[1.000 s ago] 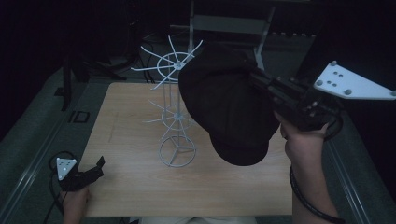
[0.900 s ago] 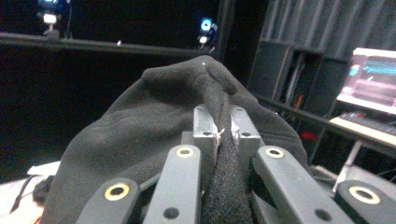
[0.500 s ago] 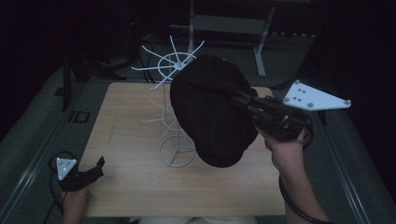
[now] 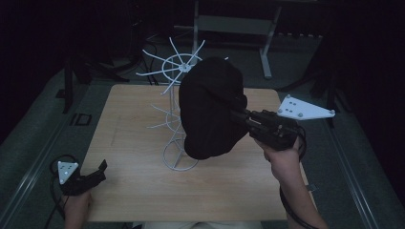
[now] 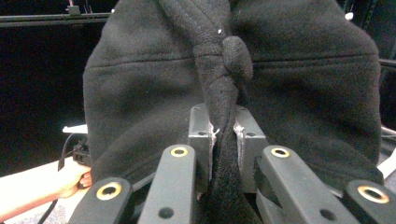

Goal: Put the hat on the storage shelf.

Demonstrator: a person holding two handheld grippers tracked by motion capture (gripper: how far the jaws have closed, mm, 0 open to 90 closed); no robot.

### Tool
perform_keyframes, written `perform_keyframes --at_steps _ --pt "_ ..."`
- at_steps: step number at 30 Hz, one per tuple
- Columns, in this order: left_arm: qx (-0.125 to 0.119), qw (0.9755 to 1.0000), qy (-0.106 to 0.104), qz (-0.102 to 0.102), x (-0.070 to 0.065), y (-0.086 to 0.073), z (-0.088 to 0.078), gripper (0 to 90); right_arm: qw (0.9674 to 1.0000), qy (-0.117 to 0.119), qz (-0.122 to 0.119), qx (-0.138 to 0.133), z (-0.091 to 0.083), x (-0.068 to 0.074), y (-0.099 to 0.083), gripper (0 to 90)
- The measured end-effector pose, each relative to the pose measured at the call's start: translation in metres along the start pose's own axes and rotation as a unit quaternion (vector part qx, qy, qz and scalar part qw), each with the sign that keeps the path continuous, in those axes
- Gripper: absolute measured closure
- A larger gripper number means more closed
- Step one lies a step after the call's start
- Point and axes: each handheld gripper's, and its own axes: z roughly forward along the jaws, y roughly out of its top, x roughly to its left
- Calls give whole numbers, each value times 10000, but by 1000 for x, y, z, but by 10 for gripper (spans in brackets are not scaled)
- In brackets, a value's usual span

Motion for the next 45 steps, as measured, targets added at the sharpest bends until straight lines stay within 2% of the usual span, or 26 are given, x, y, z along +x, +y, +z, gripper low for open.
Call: perform_keyframes --at_steps 6,10,13,21,27,28,31,38,40,42,45 --pt "-7 10000 -3 4 0 0 0 14 10000 9 54 62 2 -1 -7 712" --pt "1 10000 -2 10 0 0 0 14 10000 -15 -4 43 1 1 -9 646" --pt "-9 10000 -3 7 0 0 0 14 10000 -19 -53 -9 -2 3 -9 562" --pt "1 10000 -3 6 0 0 0 15 9998 -125 18 -160 -17 0 -19 412" --pt "2 10000 2 8 0 0 0 14 9993 -208 62 -291 -34 -6 -25 379" --pt "1 10000 3 11 0 0 0 15 9990 -295 109 -319 -41 -10 -30 370" --pt "-4 10000 5 3 0 0 0 14 9985 -438 219 -245 -48 -18 -40 362" --pt "2 10000 9 8 0 0 0 15 9962 -800 328 81 -50 -42 -73 304" --pt "0 10000 8 1 0 0 0 14 9950 -894 428 109 -51 -48 -84 271" --pt "2 10000 9 5 0 0 0 15 9937 -975 479 264 -51 -55 -95 192" --pt "-1 10000 12 7 0 0 0 14 9910 -1163 525 406 -51 -65 -113 155"
